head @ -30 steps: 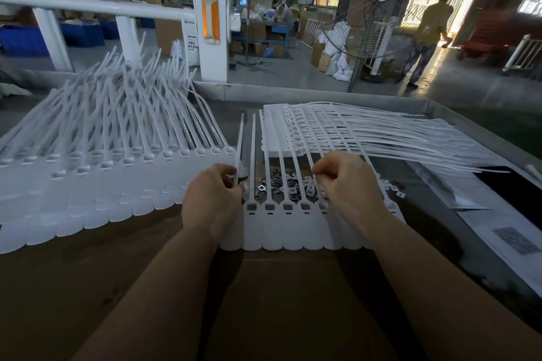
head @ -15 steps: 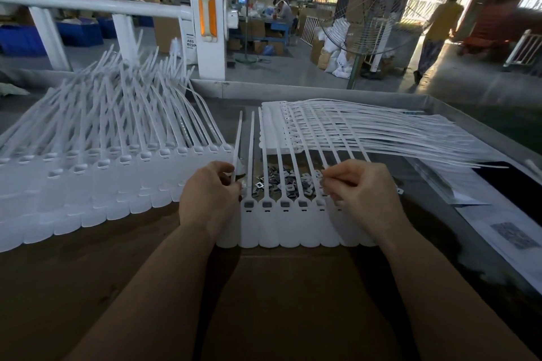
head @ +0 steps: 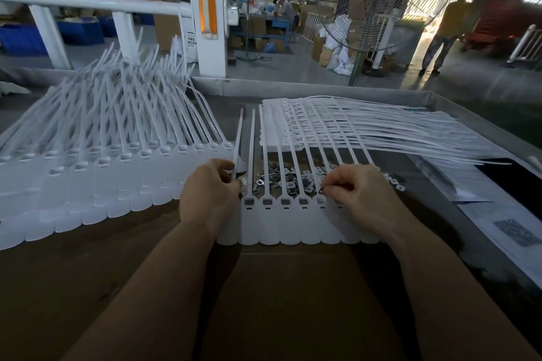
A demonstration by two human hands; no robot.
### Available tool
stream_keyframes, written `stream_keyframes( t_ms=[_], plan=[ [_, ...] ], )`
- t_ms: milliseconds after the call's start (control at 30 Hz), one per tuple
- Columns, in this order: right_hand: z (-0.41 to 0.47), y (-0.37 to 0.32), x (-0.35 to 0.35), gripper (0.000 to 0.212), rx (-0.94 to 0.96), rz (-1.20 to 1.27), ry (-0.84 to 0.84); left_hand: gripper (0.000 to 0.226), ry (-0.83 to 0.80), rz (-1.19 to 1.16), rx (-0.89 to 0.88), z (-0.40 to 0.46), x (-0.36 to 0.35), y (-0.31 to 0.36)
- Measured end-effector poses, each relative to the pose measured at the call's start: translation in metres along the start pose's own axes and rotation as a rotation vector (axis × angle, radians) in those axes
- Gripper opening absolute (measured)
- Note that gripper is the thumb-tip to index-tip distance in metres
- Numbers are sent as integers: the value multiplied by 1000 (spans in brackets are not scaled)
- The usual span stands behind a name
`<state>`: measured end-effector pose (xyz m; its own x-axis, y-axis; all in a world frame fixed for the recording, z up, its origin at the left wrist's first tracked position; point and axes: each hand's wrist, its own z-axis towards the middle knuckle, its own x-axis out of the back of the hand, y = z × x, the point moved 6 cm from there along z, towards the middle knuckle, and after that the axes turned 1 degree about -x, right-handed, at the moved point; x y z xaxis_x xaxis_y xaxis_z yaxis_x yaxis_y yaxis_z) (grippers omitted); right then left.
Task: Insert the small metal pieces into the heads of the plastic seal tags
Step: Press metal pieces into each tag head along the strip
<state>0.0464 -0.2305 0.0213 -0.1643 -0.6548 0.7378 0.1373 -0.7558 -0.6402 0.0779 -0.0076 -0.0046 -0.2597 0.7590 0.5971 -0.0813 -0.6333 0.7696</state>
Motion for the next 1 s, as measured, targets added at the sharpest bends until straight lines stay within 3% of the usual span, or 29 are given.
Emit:
stream_keyframes(
  t_ms=[300,1000],
  plan=[
    [-1,1,-7,9,36,-181,-130,36,17,10,-18,2,-2,0],
    [2,1,-1,7,20,-66,54,36,25,8,-21,2,-1,-1]
  ],
)
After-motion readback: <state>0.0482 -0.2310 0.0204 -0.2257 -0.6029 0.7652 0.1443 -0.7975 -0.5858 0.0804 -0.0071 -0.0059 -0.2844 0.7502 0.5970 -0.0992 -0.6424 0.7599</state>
